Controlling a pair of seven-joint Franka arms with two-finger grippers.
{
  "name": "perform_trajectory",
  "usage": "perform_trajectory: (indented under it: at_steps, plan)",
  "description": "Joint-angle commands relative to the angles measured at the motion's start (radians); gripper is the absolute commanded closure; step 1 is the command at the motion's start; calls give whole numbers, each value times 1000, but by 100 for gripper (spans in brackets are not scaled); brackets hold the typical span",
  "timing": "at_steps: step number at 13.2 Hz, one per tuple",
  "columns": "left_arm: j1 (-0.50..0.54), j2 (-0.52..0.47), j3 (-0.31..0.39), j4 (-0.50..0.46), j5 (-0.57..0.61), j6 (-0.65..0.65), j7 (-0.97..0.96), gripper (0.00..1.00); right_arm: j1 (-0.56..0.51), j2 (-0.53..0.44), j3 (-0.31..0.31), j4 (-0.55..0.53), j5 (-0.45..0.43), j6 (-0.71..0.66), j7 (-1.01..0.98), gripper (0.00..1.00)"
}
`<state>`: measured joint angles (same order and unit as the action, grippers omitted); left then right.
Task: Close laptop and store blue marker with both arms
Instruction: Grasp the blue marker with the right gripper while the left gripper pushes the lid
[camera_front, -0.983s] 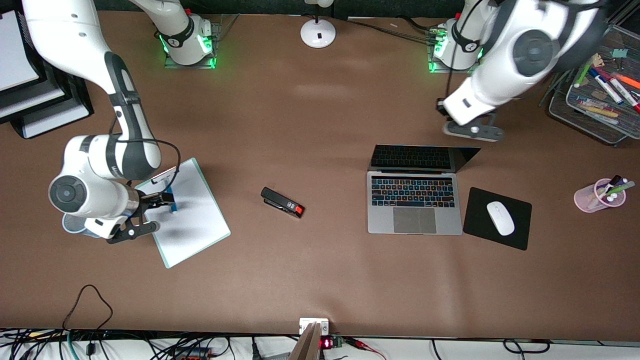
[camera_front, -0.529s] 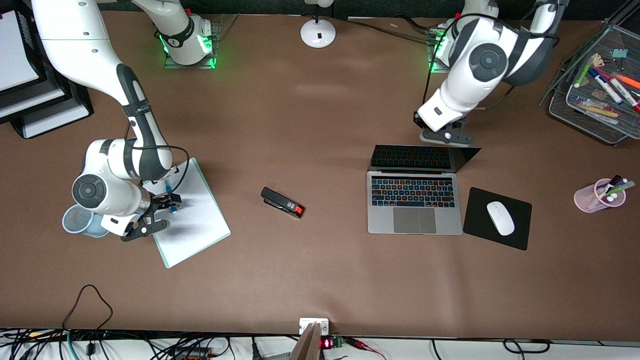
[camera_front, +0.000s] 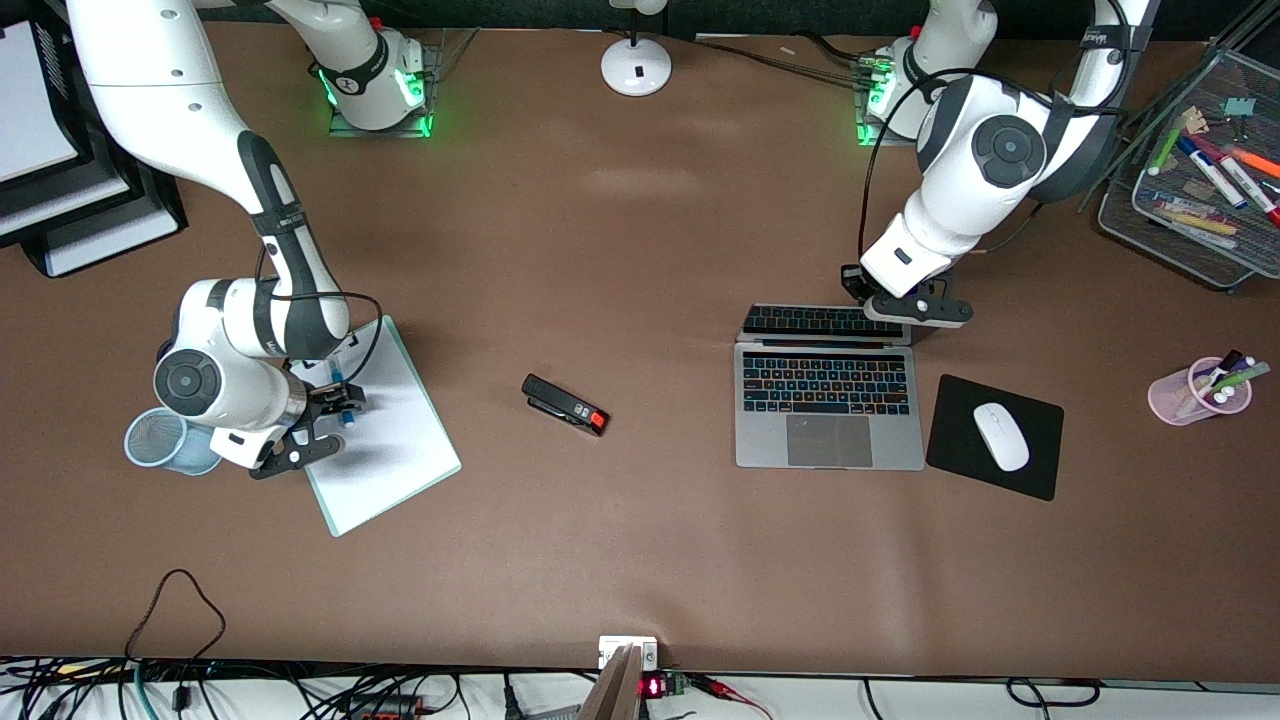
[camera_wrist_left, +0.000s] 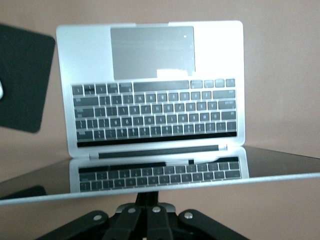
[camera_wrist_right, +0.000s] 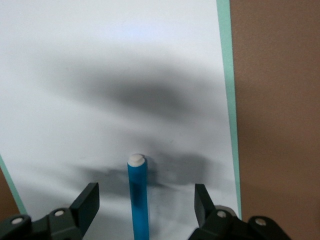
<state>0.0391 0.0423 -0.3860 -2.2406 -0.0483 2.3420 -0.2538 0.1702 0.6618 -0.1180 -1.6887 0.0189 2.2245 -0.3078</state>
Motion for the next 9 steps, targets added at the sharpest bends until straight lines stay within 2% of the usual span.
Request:
perform_trajectory:
  at_steps: [1, 5, 7, 9]
  plan:
    - [18, 89, -5, 110, 106, 23, -4, 100, -5, 5, 6, -11, 15, 24, -19, 18]
    - [21, 226, -2, 232, 157, 42, -21, 100, -3, 13, 6, -8, 15, 29, -19, 22]
    - [21, 270, 1, 237, 162, 111, -22, 100, -3, 13, 6, -8, 16, 27, -17, 28]
    - [19, 319, 21, 259, 166, 164, -21, 100, -3, 15, 6, -9, 16, 27, -17, 28]
